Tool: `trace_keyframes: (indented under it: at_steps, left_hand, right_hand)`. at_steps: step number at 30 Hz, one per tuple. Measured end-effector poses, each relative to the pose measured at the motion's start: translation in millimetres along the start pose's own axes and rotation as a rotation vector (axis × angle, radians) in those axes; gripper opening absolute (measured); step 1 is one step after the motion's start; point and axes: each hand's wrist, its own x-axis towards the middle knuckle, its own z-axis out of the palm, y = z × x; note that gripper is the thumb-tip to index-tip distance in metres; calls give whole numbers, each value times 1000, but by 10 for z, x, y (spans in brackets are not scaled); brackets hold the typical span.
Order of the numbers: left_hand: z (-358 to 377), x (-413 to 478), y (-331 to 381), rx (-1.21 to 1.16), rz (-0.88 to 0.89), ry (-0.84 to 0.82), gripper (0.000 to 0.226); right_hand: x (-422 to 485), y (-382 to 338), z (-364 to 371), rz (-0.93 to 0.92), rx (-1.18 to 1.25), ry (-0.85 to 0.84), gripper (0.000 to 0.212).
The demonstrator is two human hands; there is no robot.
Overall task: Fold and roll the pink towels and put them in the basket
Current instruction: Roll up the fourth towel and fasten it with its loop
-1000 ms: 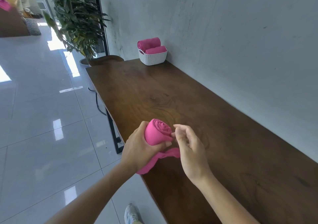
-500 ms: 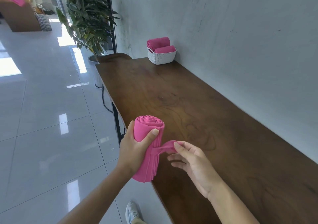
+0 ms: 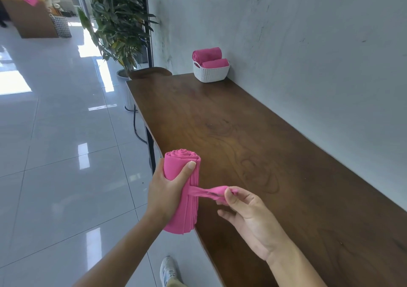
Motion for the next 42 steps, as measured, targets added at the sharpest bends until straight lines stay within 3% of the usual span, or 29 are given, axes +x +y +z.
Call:
trace_keyframes:
  at_steps: [5, 7, 9, 13, 17, 21, 25, 27, 31, 35, 38, 42]
  left_hand:
    - [-74, 26, -77, -3, -78, 28, 84]
    - [-99, 40, -114, 2, -98, 43, 83]
    - [-116, 48, -134, -3, -110, 52, 82]
    - [-148, 44, -98, -39, -117, 57, 73]
    - [-203, 61, -69, -65, -98, 72, 76]
    - [-254, 90, -34, -85, -72, 96, 74]
    - [-340, 182, -40, -70, -54, 132, 67]
    - [-402, 248, -41, -75, -61, 161, 65]
    - [-552, 438, -93, -34, -56, 212, 68]
    - [-657, 652, -176, -2, -72, 235, 67]
    - [-721, 873, -200, 20, -80, 229, 63]
    - [-760, 1211, -211, 61, -79, 168, 68]
  right_hand:
    - [0, -13, 37, -9, 250, -143, 30]
    - [9, -38, 80, -58, 251, -200, 34]
    - [31, -38, 148, -115, 170, -193, 25]
    - [109, 2, 271, -242, -100, 8, 18]
    - [265, 46, 385, -413, -366, 254, 27]
    - [440, 35, 479, -434, -308, 410, 12]
    - [613, -34, 591, -318, -244, 512, 21]
    - [680, -39, 653, -201, -159, 487, 23]
    - [840, -57, 777, 29, 230, 314, 21]
    - [1106, -123, 871, 115, 589, 210, 25]
    - [1358, -126, 928, 89, 622, 151, 35]
    - [1706, -109, 1009, 35, 371, 5, 60]
